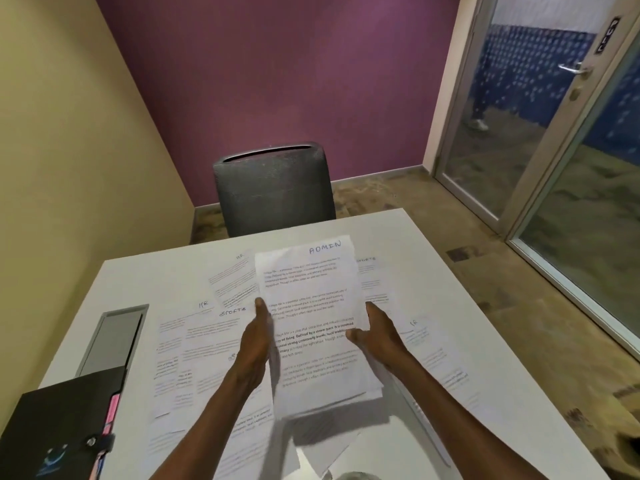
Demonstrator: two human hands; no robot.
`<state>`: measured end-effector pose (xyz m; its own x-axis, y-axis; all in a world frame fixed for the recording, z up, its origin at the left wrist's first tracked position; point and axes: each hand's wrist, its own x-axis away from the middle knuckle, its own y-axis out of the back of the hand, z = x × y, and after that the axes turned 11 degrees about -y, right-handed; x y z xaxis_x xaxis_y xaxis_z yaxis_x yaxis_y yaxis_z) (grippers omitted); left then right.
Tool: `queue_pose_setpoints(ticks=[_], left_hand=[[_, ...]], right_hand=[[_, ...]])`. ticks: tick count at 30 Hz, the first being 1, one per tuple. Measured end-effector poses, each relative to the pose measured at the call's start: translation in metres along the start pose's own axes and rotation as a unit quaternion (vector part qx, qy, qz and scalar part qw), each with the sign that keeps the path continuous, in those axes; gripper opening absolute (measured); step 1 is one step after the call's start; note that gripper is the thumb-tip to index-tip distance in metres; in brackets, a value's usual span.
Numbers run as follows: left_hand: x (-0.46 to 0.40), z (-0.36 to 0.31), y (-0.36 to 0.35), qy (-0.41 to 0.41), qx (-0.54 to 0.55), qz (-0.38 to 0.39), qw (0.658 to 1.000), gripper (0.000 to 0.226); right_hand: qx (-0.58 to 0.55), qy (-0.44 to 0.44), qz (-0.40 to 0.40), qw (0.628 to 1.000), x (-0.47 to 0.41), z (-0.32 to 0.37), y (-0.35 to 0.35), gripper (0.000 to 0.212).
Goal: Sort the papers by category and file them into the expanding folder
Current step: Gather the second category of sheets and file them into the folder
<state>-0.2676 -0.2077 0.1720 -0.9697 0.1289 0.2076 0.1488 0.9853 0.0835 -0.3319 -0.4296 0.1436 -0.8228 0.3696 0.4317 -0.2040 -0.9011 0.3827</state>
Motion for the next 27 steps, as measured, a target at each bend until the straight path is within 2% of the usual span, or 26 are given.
queue_pose_setpoints(ticks=[2,3,7,11,16,20,23,27], left_hand=[[0.003,-0.001,-0.005,-0.09,-0.026,0.032,0.995,0.033],[0.003,0.002,-0.009,-0.126,-0.045,0.039,0.99,0.028],[0.009,0.004,-0.029,-0.172,-0.065,0.023,0.983,0.03],[0.016,0.013,-0.044,-0.168,-0.055,0.034,0.984,0.027],[0.027,0.051,-0.043,-0.116,-0.074,0.033,0.99,0.046],[0.034,0.058,-0.052,-0.103,-0.113,0.018,0.988,0.029],[0.033,0.06,-0.054,-0.125,-0.095,0.008,0.988,0.043],[0.039,0.077,-0.054,-0.099,-0.103,0.023,0.989,0.054]], right_hand=[[-0.013,0.016,-0.032,0.999,0.003,0.001,0.001,0.038],[-0.027,0.026,-0.049,0.998,0.005,0.002,0.003,0.034],[-0.076,0.047,-0.102,0.991,0.012,0.0,0.009,0.032],[-0.117,0.038,-0.118,0.985,0.016,-0.019,0.01,0.035],[-0.113,-0.016,-0.102,0.988,0.018,-0.053,-0.002,0.032],[-0.122,-0.039,-0.093,0.987,0.015,-0.064,-0.008,0.035],[-0.12,-0.037,-0.088,0.988,0.008,-0.064,-0.007,0.039],[-0.085,-0.045,-0.07,0.993,0.008,-0.072,-0.011,0.04]])
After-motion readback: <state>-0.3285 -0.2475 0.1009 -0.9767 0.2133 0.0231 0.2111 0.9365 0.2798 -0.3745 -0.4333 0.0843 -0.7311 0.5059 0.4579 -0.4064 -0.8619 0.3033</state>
